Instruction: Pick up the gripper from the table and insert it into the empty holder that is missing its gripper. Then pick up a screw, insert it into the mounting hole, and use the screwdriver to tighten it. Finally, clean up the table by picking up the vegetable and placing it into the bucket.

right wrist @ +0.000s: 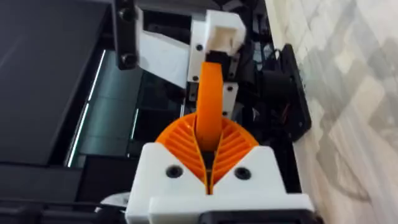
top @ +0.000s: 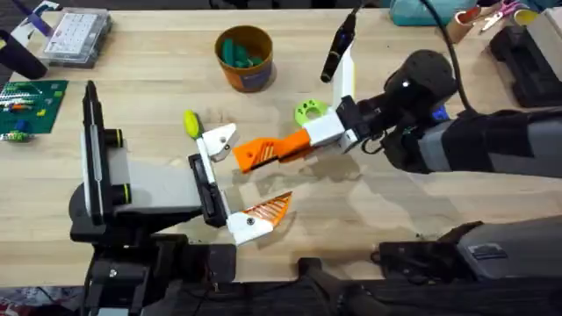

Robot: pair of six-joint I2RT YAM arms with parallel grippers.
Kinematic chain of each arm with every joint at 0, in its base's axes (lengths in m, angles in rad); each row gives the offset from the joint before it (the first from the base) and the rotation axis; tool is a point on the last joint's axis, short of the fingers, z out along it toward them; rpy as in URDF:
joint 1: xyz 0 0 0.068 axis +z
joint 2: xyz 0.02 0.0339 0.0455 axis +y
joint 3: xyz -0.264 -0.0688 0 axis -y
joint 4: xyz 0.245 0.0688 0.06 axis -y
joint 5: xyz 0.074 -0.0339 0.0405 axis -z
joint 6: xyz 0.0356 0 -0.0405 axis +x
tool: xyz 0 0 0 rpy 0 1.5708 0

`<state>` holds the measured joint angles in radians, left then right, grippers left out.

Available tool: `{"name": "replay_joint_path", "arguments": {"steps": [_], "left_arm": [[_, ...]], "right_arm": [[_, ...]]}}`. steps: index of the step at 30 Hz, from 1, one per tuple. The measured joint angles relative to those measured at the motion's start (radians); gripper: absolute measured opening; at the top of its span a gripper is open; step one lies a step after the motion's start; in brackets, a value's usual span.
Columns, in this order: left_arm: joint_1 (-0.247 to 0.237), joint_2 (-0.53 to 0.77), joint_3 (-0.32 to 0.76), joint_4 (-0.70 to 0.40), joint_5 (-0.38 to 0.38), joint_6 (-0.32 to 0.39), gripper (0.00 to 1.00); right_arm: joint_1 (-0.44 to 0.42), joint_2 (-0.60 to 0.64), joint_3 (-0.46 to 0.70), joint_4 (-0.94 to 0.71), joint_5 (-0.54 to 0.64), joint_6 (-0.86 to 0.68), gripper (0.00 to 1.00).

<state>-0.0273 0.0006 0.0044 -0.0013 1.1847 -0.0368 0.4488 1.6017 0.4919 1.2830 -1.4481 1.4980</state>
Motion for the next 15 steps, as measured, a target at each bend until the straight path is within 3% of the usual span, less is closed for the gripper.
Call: {"name": "replay_joint_path", "arguments": {"steps": [15], "left_arm": [[0.0, 0.0, 0.0, 0.0, -0.002, 0.0, 0.984]], "right_arm": [[0.0, -0.005, 0.0, 0.012, 0.087, 0.068, 0.014]]}}
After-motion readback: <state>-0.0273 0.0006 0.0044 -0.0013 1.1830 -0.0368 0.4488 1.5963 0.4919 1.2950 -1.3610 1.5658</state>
